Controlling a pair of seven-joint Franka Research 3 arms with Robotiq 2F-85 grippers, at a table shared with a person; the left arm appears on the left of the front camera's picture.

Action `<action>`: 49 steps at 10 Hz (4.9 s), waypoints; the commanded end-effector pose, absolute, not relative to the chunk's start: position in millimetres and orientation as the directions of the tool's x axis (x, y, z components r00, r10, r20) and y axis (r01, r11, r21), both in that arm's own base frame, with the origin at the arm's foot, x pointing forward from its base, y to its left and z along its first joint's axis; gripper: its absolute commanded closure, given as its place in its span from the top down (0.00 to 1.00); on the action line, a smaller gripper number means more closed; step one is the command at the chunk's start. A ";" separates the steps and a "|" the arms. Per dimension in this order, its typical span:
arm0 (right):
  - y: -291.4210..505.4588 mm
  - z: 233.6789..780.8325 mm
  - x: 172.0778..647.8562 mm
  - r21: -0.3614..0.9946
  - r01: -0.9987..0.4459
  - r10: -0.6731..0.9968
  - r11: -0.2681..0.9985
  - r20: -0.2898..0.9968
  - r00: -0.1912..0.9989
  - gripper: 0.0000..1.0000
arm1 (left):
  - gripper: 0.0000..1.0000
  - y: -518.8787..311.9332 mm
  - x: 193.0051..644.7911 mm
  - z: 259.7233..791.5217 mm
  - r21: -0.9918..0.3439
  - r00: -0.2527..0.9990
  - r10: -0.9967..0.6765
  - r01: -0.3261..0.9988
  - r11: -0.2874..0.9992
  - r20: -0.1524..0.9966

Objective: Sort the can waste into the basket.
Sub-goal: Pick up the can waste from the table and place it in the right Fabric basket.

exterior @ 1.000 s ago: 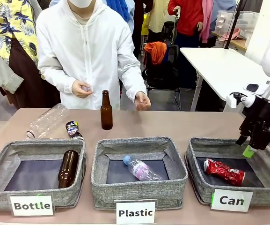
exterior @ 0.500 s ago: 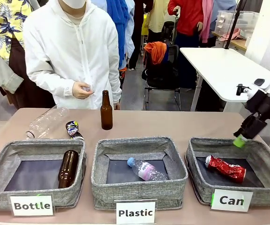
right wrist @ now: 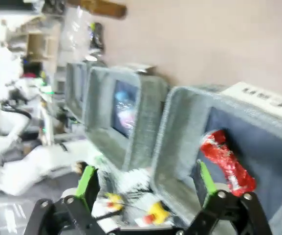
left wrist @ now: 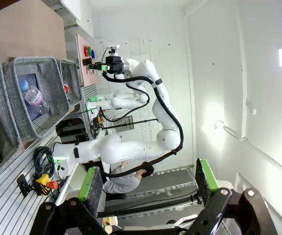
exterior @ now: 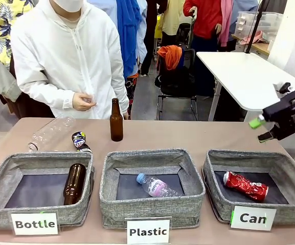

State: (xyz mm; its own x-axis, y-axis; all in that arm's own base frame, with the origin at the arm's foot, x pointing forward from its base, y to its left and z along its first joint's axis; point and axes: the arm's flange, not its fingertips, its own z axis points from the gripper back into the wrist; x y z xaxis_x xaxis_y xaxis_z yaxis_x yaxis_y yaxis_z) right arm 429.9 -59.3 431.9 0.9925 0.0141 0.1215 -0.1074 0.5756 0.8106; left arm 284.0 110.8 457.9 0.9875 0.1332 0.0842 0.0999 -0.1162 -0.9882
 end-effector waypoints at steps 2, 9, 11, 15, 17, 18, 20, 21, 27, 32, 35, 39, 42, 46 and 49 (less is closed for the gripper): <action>-73.2 430.3 439.9 0.983 0.186 -0.461 0.013 -0.159 0.873 1.00 | 1.00 111.1 281.9 459.9 -0.987 0.988 0.128 0.104 -0.121 0.089; -75.3 428.9 435.4 0.924 0.092 -0.190 0.372 -0.022 0.982 1.00 | 1.00 111.1 281.9 459.9 -0.987 0.988 0.128 0.104 -0.121 0.089; -75.3 428.9 435.4 0.924 0.092 -0.190 0.372 -0.022 0.982 1.00 | 1.00 111.1 281.9 459.9 -0.987 0.988 0.128 0.104 -0.121 0.089; -75.3 428.9 435.4 0.924 0.092 -0.190 0.372 -0.022 0.982 1.00 | 1.00 111.1 281.9 459.9 -0.987 0.988 0.128 0.104 -0.121 0.089; -75.3 428.9 435.4 0.924 0.092 -0.190 0.372 -0.022 0.982 1.00 | 1.00 110.9 284.1 458.0 -0.988 0.987 0.133 0.100 -0.116 0.084; -75.3 428.9 435.4 0.924 0.092 -0.190 0.372 -0.022 0.982 1.00 | 1.00 93.3 290.0 471.7 -0.994 0.988 0.121 0.091 0.055 0.098; -75.3 428.9 435.4 0.924 0.092 -0.190 0.372 -0.022 0.982 1.00 | 1.00 45.3 329.9 494.8 -0.928 0.997 -0.044 0.072 0.365 0.060; -75.3 428.9 435.4 0.924 0.092 -0.190 0.372 -0.022 0.982 1.00 | 1.00 20.9 357.0 499.9 -0.857 0.999 -0.027 0.051 0.514 0.043; -75.3 428.9 435.4 0.924 0.092 -0.190 0.372 -0.022 0.982 1.00 | 1.00 -2.0 459.0 486.9 -0.657 0.994 0.076 -0.001 0.754 0.085; -75.3 428.9 435.4 0.924 0.092 -0.190 0.372 -0.022 0.982 1.00 | 1.00 175.5 278.3 554.6 -0.906 0.948 0.192 0.163 0.391 0.254; -75.3 428.9 435.4 0.924 0.092 -0.190 0.372 -0.022 0.982 1.00 | 1.00 254.7 192.1 536.8 -0.948 0.908 0.287 0.262 0.180 0.305; -75.3 428.9 435.4 0.924 0.092 -0.190 0.372 -0.022 0.982 1.00 | 1.00 266.6 172.9 513.8 -0.952 0.903 0.301 0.289 0.098 0.305; -75.3 428.9 435.4 0.924 0.092 -0.190 0.372 -0.022 0.982 1.00 | 1.00 242.5 191.2 529.4 -0.950 0.915 0.263 0.274 0.154 0.306; -75.3 428.9 435.4 0.924 0.092 -0.190 0.372 -0.022 0.982 1.00 | 1.00 137.1 287.8 553.6 -0.858 0.972 0.128 0.106 0.503 0.196; -75.3 428.9 435.4 0.924 0.092 -0.190 0.372 -0.022 0.982 1.00 | 1.00 52.8 374.9 528.9 -0.628 0.991 0.004 0.081 0.774 0.133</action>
State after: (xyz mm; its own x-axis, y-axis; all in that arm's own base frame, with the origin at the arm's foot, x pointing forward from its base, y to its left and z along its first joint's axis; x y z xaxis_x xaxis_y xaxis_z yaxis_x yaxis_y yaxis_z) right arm 435.4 -73.1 427.4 0.9785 -0.2016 -0.0428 0.1161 0.3675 0.9227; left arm 353.2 58.2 540.4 0.9808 0.0497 0.1886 0.1030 0.6893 -0.7171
